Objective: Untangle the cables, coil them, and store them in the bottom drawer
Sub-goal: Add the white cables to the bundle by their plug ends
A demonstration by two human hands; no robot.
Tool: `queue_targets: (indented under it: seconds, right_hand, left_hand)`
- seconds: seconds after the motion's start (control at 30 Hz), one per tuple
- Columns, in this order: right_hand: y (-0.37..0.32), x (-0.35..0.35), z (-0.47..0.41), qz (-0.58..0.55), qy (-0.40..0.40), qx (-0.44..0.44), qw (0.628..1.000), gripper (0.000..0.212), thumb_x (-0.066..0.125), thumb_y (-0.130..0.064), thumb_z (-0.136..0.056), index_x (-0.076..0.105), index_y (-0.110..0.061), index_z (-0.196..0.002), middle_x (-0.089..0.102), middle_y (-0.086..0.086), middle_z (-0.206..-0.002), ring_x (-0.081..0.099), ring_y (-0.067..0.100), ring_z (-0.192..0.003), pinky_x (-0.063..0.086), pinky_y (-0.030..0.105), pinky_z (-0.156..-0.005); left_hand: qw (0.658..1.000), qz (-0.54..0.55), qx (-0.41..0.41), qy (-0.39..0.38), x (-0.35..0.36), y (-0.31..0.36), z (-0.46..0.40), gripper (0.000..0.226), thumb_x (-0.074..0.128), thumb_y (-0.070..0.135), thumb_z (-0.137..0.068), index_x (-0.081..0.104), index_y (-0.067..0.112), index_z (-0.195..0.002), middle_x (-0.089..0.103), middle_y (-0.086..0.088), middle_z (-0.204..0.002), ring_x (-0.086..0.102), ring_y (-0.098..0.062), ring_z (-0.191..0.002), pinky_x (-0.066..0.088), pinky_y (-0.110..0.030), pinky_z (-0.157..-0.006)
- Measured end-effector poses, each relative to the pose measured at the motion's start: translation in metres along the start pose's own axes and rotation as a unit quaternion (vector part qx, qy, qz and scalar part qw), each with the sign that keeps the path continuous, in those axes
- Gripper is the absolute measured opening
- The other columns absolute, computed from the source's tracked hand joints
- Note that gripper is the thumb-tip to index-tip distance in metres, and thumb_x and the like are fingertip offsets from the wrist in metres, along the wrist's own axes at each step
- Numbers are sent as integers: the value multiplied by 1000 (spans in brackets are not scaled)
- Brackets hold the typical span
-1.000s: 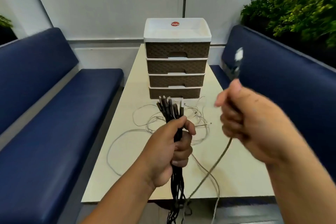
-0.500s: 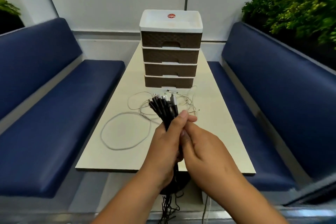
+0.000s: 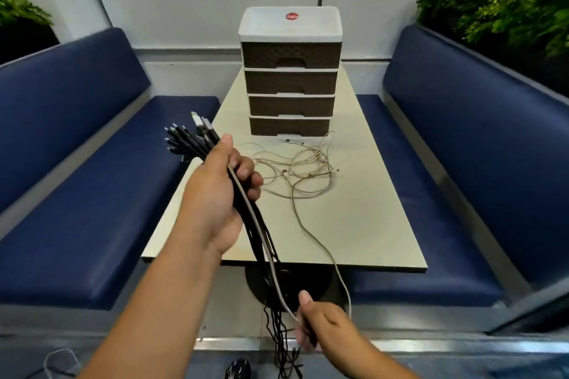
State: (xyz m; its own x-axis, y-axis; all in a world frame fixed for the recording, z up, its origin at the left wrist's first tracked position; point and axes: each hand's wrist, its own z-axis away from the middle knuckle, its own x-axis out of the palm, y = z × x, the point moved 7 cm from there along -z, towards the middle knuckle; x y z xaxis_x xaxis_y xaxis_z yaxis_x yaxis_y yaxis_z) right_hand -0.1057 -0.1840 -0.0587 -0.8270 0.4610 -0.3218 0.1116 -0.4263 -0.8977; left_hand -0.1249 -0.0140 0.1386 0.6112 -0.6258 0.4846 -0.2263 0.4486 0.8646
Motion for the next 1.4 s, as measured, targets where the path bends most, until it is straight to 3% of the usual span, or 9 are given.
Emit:
queue_targets:
  seconds: [0.07,0.17,0.3,0.43,0.63,0.83,1.13,1.27,1.4]
  right_hand:
    - [9,-22,-13,147,96,-31,984,43,46,-55,-94,59,-23,-68,57,-6,-69,53,3,-66,45,33,-70]
    - [-12,-69,-38,199,245,-73,946,23,54,-35,-97,59,-18,-82,55,-3,-84,53,14,-78,38,29,-69]
    - [-15,-85,-92,301,196,4,933,38,55,-41,-94,56,-13,-120,53,6,-117,57,26,-107,47,34,-86]
    - [-1,-66,-113,383,140,16,913,29,53,-34,-95,59,-9,-110,53,9,-112,56,29,-103,48,35,-82]
    - [-26,-75,-90,191,246,-120,942,12,52,-18,-97,64,-15,-95,58,-5,-92,57,13,-82,44,26,-71]
    - [-88,-110,-23,11,360,-246,900,15,62,-12,-93,64,-27,-94,65,-11,-89,61,8,-83,48,18,-72]
    - [-128,-119,48,-105,211,-285,929,9,67,-10,-82,68,-16,-88,70,-3,-79,66,14,-67,55,24,-67]
    - [-151,-125,80,-91,219,-337,911,10,65,-13,-82,66,-11,-92,69,4,-82,67,18,-70,58,27,-69]
    - [-132,-130,66,-113,238,-256,930,10,66,-10,-83,67,-8,-94,70,8,-83,67,15,-69,56,23,-67]
  left_hand:
    - [1000,-4,-16,-17,-4,0,2,41,45,43,-100,43,22,-65,40,7,-54,55,-10,-53,43,-18,-49]
    - [999,6,-29,-40,-4,-2,5,31,44,43,-100,54,21,-81,42,9,-55,57,-9,-53,46,-18,-49]
    - [994,55,-43,-81,0,-3,7,28,45,40,-99,55,20,-82,29,9,-52,33,-2,-38,30,-13,-39]
    - [991,76,-68,-86,-5,-3,6,36,45,42,-97,48,22,-68,23,9,-49,21,-2,-33,12,-17,-40]
    - [995,52,-60,-67,-20,-2,5,43,43,50,-96,42,23,-63,21,9,-49,19,-2,-33,11,-18,-37]
    - [995,35,-57,-72,-21,-2,7,41,45,47,-95,41,23,-62,21,9,-48,17,-2,-33,10,-18,-37]
    - [995,26,-40,-88,-17,5,3,44,36,52,-99,42,24,-66,21,9,-49,17,-3,-34,13,-16,-36]
    - [993,27,-38,-105,-13,8,2,45,36,51,-100,43,24,-65,22,9,-49,17,-3,-35,12,-16,-37]
    - [991,25,-46,-119,-9,5,3,44,35,51,-100,42,24,-66,22,8,-48,18,-3,-34,11,-17,-38]
